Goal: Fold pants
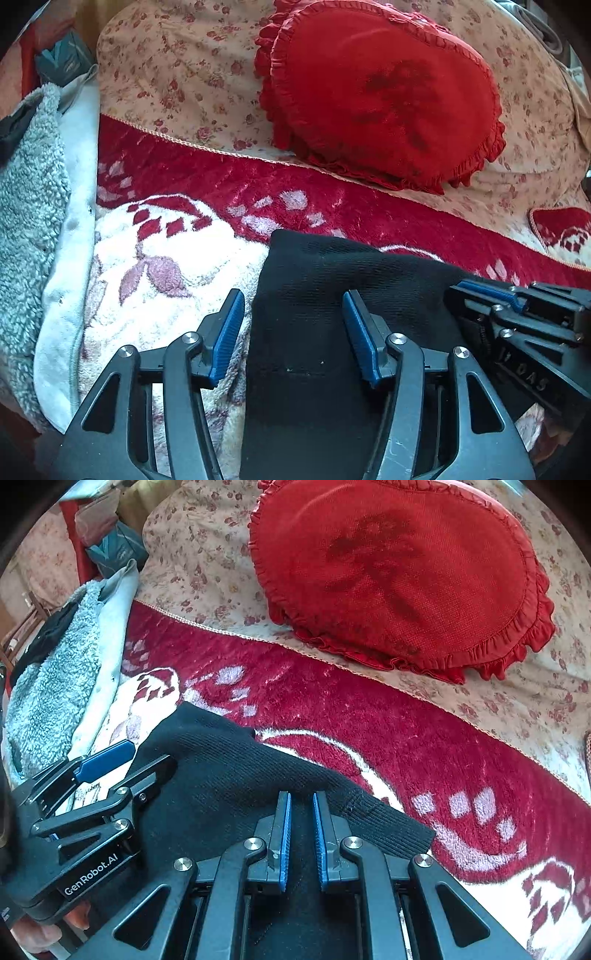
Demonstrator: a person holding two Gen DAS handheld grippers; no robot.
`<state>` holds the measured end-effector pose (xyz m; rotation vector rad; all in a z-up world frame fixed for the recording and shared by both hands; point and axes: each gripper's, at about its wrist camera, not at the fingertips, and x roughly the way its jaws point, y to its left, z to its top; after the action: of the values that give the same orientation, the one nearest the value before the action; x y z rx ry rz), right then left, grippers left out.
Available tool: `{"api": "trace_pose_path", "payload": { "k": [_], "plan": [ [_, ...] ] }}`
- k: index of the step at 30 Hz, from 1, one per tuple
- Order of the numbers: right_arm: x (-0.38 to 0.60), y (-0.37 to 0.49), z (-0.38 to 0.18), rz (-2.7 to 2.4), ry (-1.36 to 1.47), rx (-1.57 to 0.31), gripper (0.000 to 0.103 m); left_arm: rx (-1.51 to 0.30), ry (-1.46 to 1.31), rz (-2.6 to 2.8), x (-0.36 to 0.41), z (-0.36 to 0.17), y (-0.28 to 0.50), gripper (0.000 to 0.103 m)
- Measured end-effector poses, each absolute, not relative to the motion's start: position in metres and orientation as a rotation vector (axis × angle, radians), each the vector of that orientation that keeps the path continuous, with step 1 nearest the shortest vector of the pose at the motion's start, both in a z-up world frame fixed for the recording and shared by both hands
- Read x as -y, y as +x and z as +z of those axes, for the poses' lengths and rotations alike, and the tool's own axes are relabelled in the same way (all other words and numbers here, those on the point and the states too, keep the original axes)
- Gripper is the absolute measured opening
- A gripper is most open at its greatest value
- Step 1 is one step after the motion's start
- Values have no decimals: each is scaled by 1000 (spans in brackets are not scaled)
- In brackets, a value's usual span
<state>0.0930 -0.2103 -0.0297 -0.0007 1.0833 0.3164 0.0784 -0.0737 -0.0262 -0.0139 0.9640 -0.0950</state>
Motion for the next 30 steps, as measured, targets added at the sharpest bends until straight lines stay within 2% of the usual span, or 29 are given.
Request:
{"api": "trace_pose_path", "payload": {
  "k": [15,23,30],
  "plan": [
    [214,28,2,335,-11,-1055,14,-936,-31,-118,65,-8,22,55],
    [220,2,-27,330,-2,-1099,15,-982,-5,-111,77,-28,17,58],
    [224,-2,-17,328,23,-1096,16,-975,8,-108,80,-25,14,58]
  ]
}}
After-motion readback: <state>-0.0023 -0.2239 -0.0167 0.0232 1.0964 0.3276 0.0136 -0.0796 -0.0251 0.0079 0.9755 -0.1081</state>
